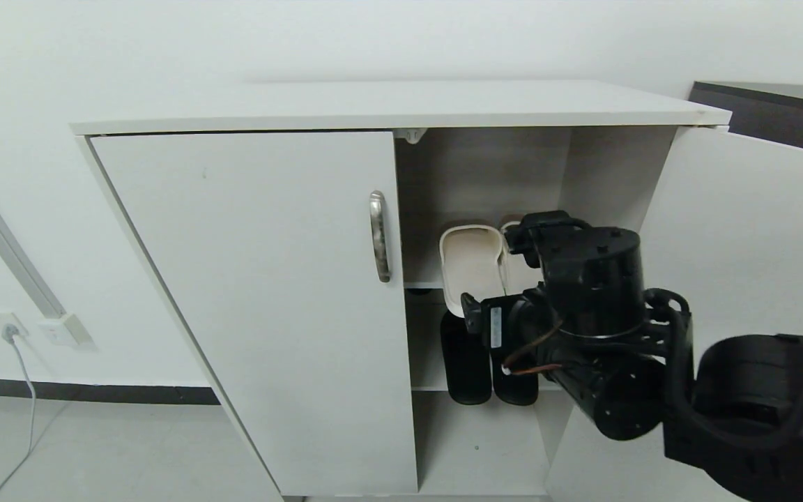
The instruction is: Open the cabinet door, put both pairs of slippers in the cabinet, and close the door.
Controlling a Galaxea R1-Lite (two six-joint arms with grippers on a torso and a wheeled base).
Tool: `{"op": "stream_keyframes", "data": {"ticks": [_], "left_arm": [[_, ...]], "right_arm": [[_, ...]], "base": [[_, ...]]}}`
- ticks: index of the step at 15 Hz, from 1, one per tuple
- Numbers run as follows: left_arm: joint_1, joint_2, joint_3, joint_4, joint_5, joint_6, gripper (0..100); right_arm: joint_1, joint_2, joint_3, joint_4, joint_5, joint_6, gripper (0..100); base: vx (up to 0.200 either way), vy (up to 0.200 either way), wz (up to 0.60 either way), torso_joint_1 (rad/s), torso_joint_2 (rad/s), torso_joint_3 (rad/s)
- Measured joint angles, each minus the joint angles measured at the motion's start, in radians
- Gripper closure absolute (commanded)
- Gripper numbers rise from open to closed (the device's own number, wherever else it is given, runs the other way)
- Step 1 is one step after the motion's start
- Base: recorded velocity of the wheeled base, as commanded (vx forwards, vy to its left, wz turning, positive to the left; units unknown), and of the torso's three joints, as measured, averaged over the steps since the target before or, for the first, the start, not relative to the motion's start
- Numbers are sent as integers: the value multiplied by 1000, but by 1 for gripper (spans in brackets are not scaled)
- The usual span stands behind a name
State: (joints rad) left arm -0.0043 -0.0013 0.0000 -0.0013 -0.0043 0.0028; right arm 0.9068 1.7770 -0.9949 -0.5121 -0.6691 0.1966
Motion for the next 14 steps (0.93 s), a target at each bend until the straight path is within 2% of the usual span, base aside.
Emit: {"op": "stream_keyframes", "data": {"ticks": [1, 4, 14], "left_arm": [[0, 0, 0, 0, 0, 0, 100], [0, 0, 0, 0, 1, -1, 100], [0, 0, 0, 0, 1, -2, 100]], "right_arm": [[15, -28, 46, -28, 13, -1, 100], [34, -75, 113, -42, 37, -2, 100], [50, -81, 130, -45, 37, 4, 100]], "base": [[0, 0, 0, 0, 0, 0], [0, 0, 0, 0, 0, 0], [0, 0, 0, 0, 0, 0]]}}
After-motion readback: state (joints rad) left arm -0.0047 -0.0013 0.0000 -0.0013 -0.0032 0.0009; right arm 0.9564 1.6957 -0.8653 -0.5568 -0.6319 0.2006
